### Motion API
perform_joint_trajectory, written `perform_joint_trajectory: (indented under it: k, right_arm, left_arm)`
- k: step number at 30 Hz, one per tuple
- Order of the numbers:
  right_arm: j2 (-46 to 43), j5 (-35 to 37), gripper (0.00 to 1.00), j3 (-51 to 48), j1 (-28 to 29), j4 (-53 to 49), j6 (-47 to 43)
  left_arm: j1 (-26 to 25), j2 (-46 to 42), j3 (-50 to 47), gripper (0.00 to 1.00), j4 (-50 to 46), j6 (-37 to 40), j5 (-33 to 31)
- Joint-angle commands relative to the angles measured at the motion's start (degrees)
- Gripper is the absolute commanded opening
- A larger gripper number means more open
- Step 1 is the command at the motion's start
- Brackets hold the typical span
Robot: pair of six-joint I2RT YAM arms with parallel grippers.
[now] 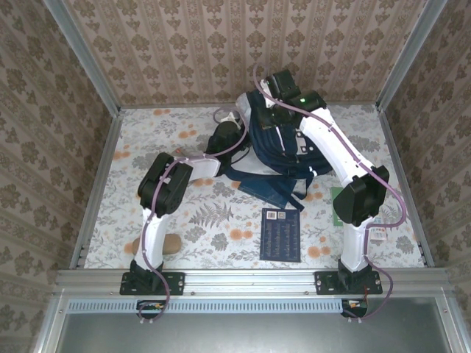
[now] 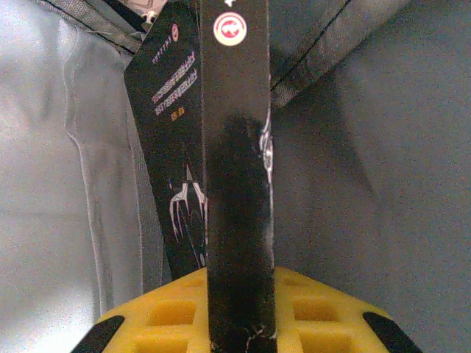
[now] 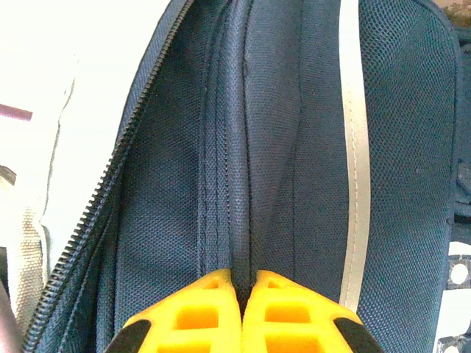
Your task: Pack the student bag
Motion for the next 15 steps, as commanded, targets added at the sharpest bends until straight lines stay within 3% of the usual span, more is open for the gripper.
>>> perform_joint_trajectory:
  k: [1, 10, 15]
  right_arm:
    - [-1.27, -2.84, 0.00, 3.49, 0.72, 2.14, -0.04]
    - [-2.71, -4.26, 0.00, 1.95, -2.90, 2.48, -0.01]
    - [-2.84, -5.79, 0.00, 1.29, -4.51, 2.46, 0.32]
  left_arm:
    - [0.11, -0.36, 1.52, 0.00, 1.52, 2.73, 0.69]
    - [1.59, -6.97, -0.43, 0.00, 7.41, 3.37, 5.95]
    - [2.22, -6.35, 0.27, 0.00, 13.76, -0.62, 8.65]
